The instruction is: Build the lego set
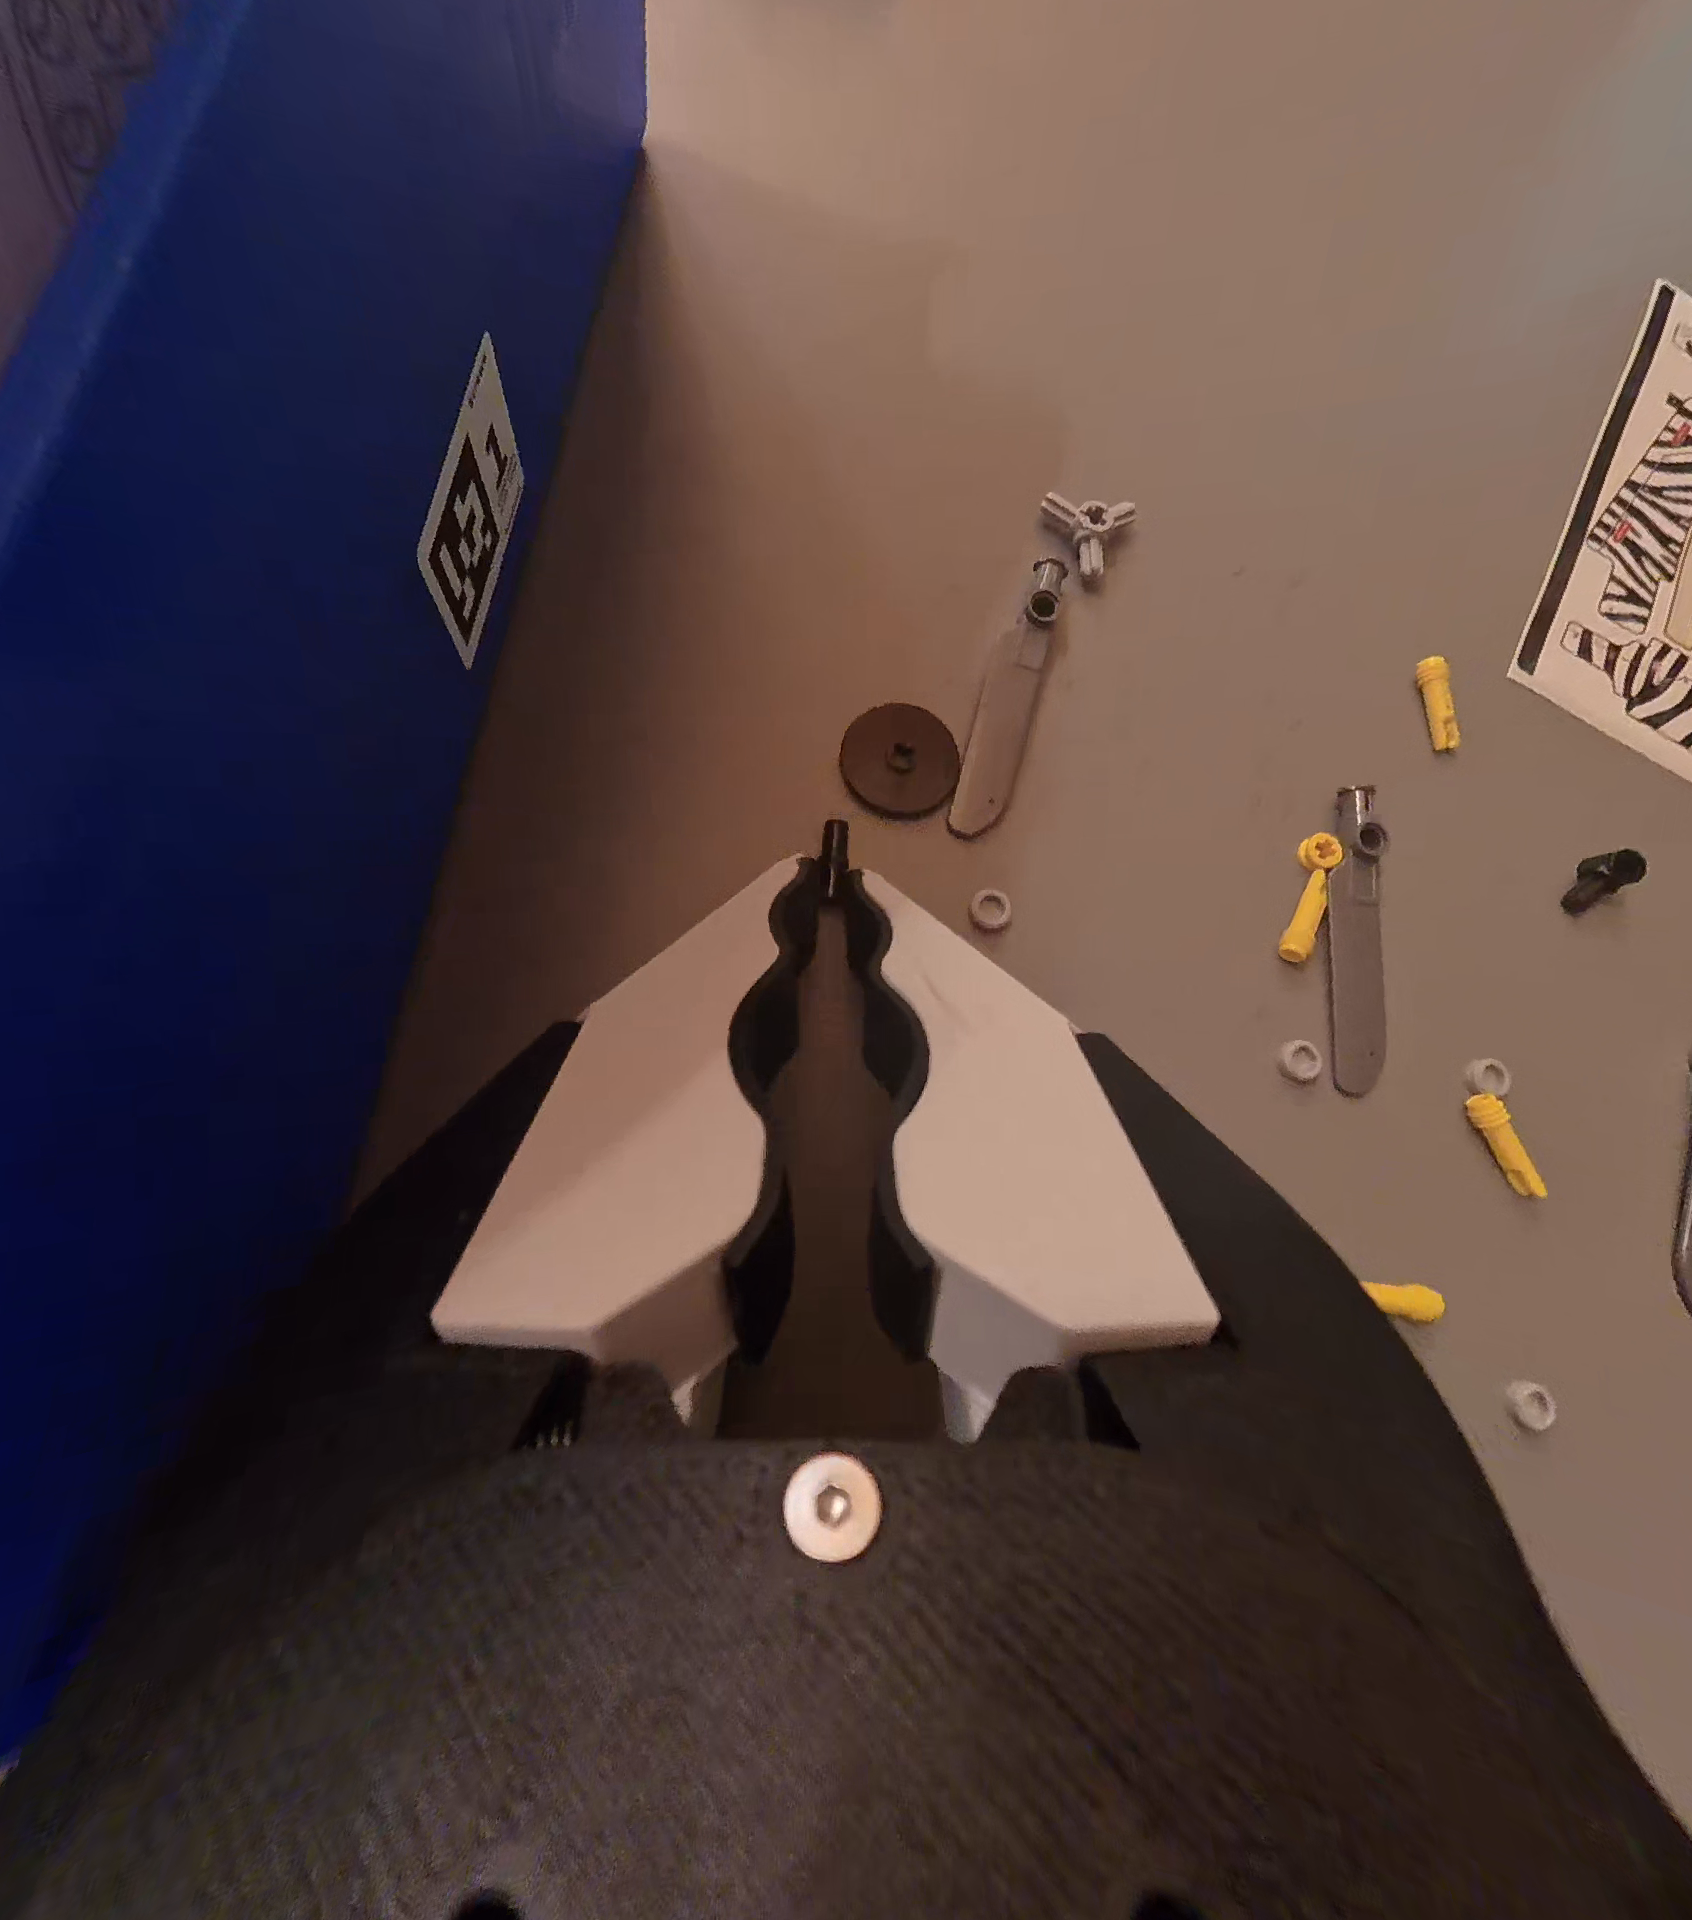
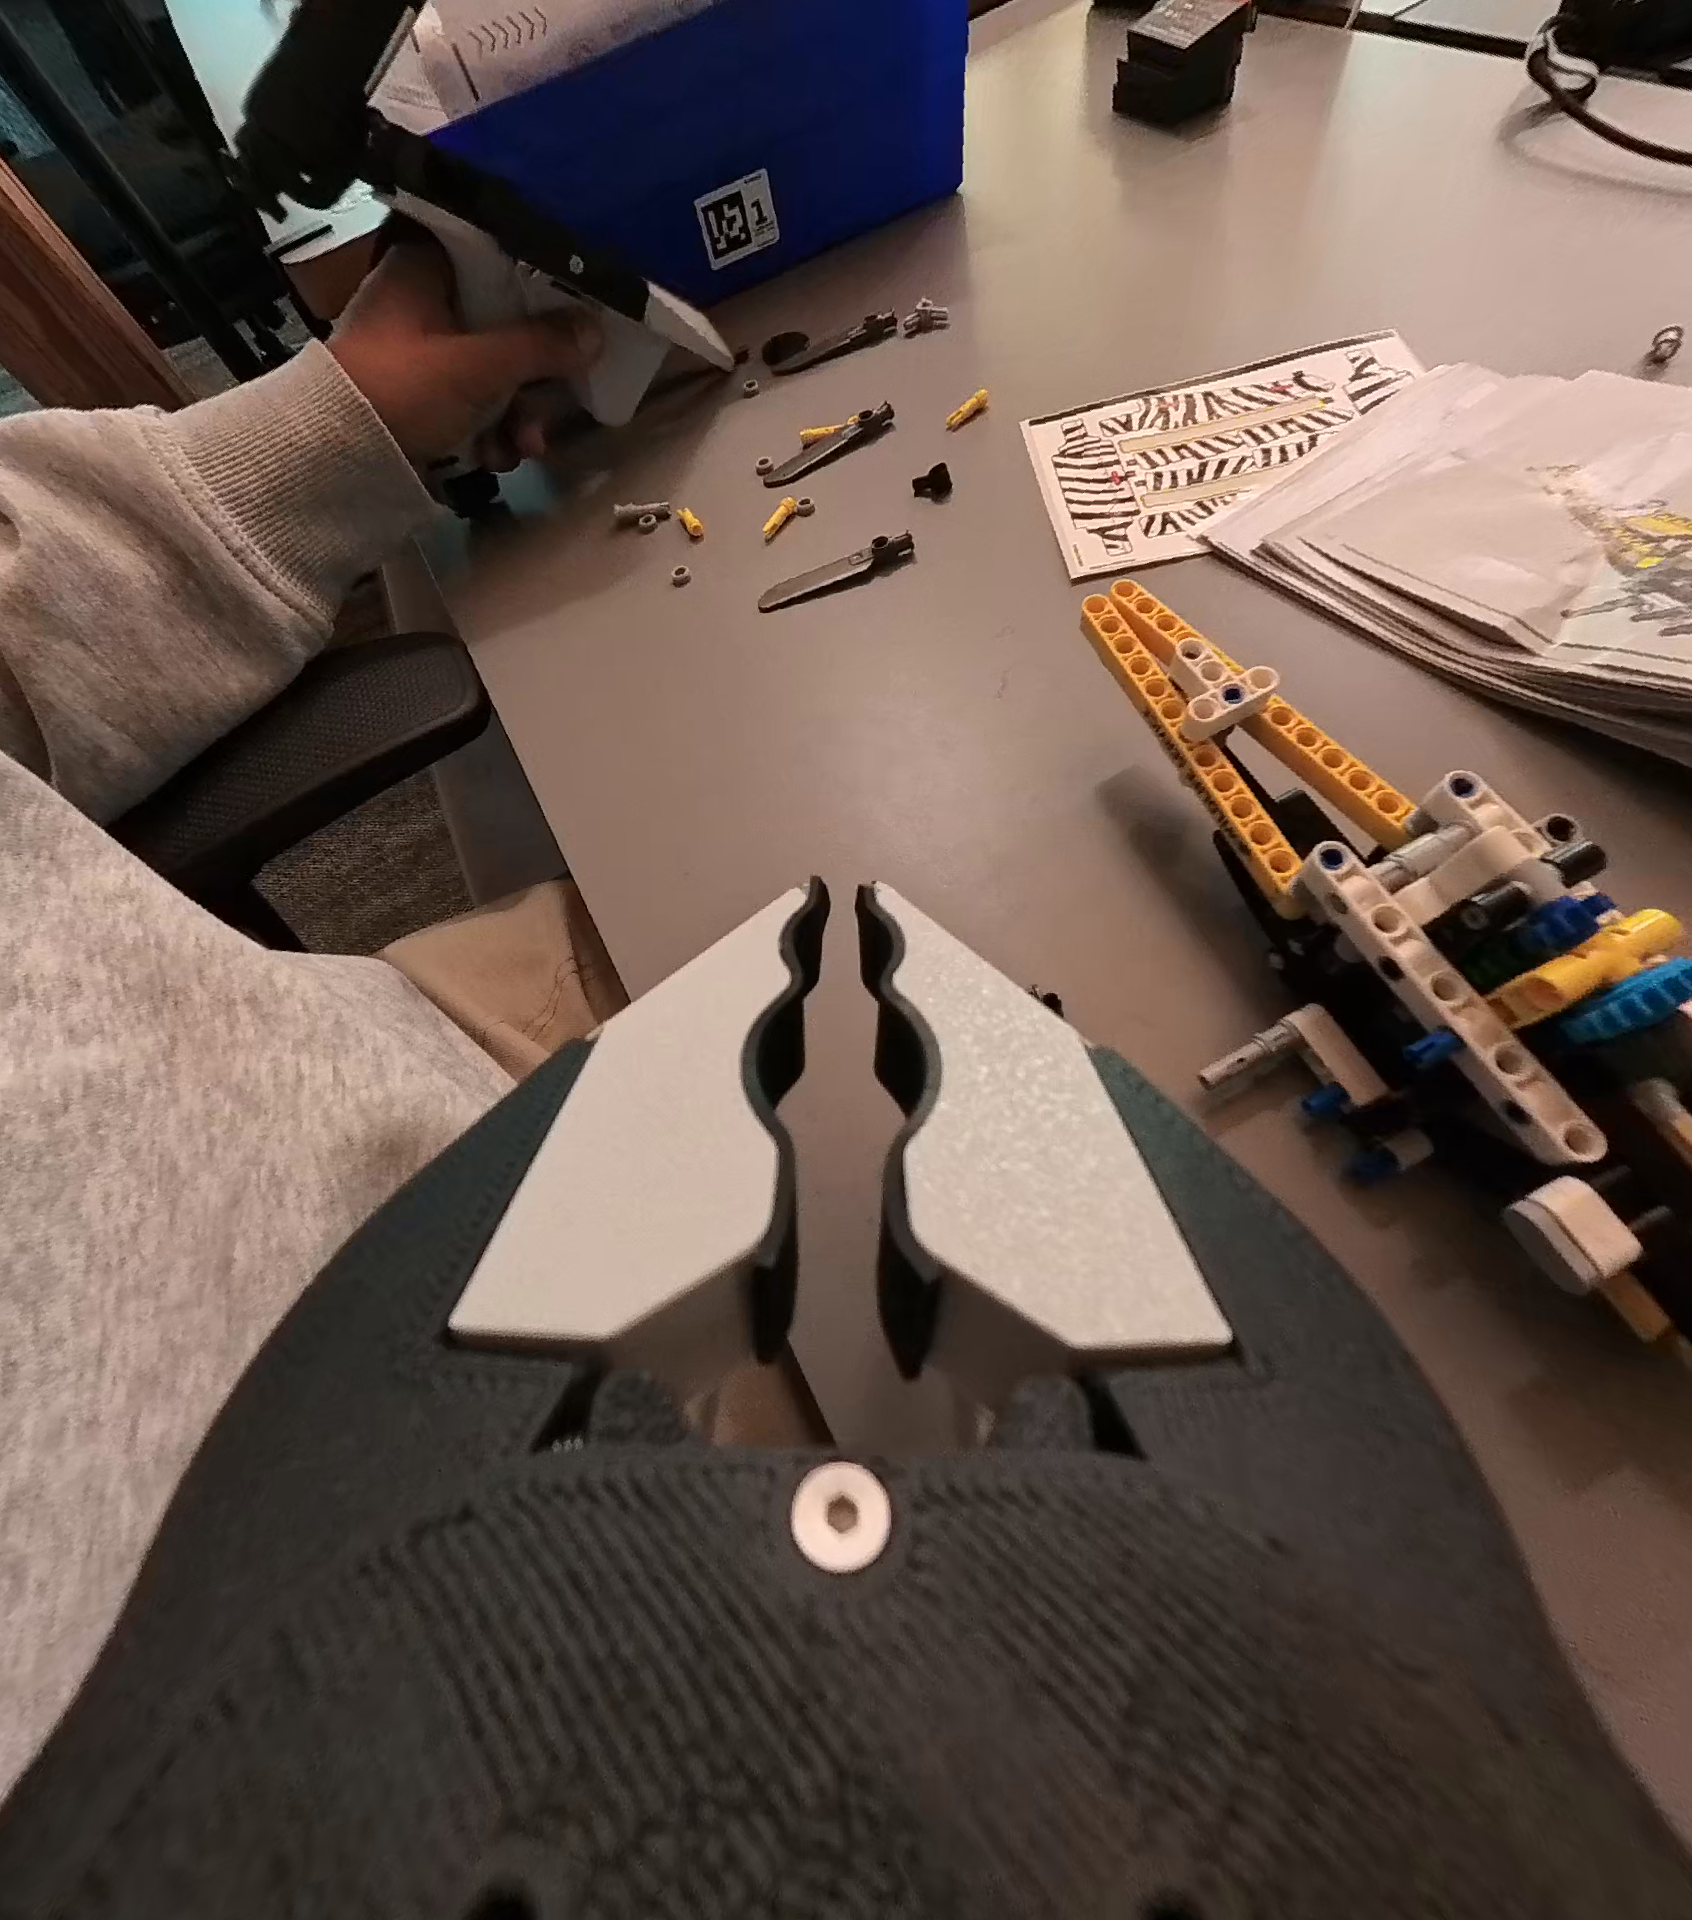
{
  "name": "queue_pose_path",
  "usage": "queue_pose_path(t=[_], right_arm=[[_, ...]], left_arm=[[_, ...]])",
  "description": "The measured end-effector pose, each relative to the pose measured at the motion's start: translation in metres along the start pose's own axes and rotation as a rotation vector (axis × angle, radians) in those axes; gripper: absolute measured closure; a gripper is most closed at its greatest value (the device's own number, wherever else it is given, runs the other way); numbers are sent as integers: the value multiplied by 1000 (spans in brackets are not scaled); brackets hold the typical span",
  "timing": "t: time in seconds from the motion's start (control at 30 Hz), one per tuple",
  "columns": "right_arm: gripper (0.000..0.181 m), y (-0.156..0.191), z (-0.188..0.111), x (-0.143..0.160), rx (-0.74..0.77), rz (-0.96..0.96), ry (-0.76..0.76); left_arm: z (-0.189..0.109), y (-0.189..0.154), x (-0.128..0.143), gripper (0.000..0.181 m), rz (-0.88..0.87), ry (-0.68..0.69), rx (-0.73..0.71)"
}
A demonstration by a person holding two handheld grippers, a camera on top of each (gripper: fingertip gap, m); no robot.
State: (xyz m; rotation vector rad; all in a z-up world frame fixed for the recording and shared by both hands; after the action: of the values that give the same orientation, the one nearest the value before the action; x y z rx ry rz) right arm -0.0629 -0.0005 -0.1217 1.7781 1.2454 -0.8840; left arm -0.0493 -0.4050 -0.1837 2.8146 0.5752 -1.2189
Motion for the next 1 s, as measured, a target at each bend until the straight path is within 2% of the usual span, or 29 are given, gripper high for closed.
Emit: queue_pose_path(t=[0.1, 0.17, 0.23, 0.3, 0.4, 0.5, 0.57, 0.7, 1.0], right_arm=[[177, -1, -1, -1, 6, -2, -3], [177, -1, -2, -2, 8, -1, -6], [176, 0, -2, -4, -5, 6, -17], [168, 5, -2, -10, -64, 34, -52], [163, 13, -3, -22, -192, 140, -119], [170, 15, -4, -26, -285, 223, -120], [174, 14, -5, -23, -312, 238, -105], [170, 9, -7, -16, -321, 257, -53], [178, 11, -5, -10, -380, 311, -17]], left_arm=[[-11, -8, -2, 177, 51, -27, 23], [-25, -29, -8, 177, 108, -85, 115], [-44, -69, -14, 178, 202, -175, 303], [-64, -117, -12, 178, 288, -247, 493], [-90, -193, 12, 178, 489, -288, 759], [-109, -252, 44, 178, 696, -288, 921], [-117, -278, 58, 178, 755, -285, 1003], [-122, -299, 68, 179, 758, -270, 1115], [-125, -302, 74, 179, 767, -265, 1168]])
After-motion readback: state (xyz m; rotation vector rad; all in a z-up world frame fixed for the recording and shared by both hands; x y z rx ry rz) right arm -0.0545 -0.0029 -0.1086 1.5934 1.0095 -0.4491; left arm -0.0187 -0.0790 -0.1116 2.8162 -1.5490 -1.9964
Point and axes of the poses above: each gripper's, where its closed fingertips meet, z out along the fingers, x out of its underside, y = z × x across the jaws, the point moved 5 cm from there along -z, back along the fingers
